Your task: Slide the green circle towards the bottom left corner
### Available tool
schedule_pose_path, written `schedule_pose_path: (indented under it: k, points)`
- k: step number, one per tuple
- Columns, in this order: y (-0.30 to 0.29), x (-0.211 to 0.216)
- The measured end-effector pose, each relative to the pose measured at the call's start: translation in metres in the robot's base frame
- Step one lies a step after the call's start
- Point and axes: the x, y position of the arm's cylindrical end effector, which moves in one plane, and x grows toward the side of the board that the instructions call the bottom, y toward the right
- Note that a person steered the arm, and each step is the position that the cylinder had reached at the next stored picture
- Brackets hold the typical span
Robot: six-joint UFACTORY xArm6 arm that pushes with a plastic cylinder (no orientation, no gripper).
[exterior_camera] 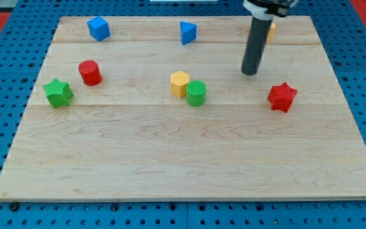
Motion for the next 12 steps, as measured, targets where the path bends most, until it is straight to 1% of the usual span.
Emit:
schedule_pose_path:
  k: [2, 4, 6, 7, 8, 9, 10, 11, 12]
  points:
    - [-0.017, -0.004]
    - [-0.016, -0.004]
    - [-0.016, 0.053]
    - [-0.016, 0.063]
    - [-0.019, 0.029]
    - [-0.072, 0.06]
    - [-0.113, 0.114]
    - [-0.153, 0.138]
    - [-0.117, 0.11]
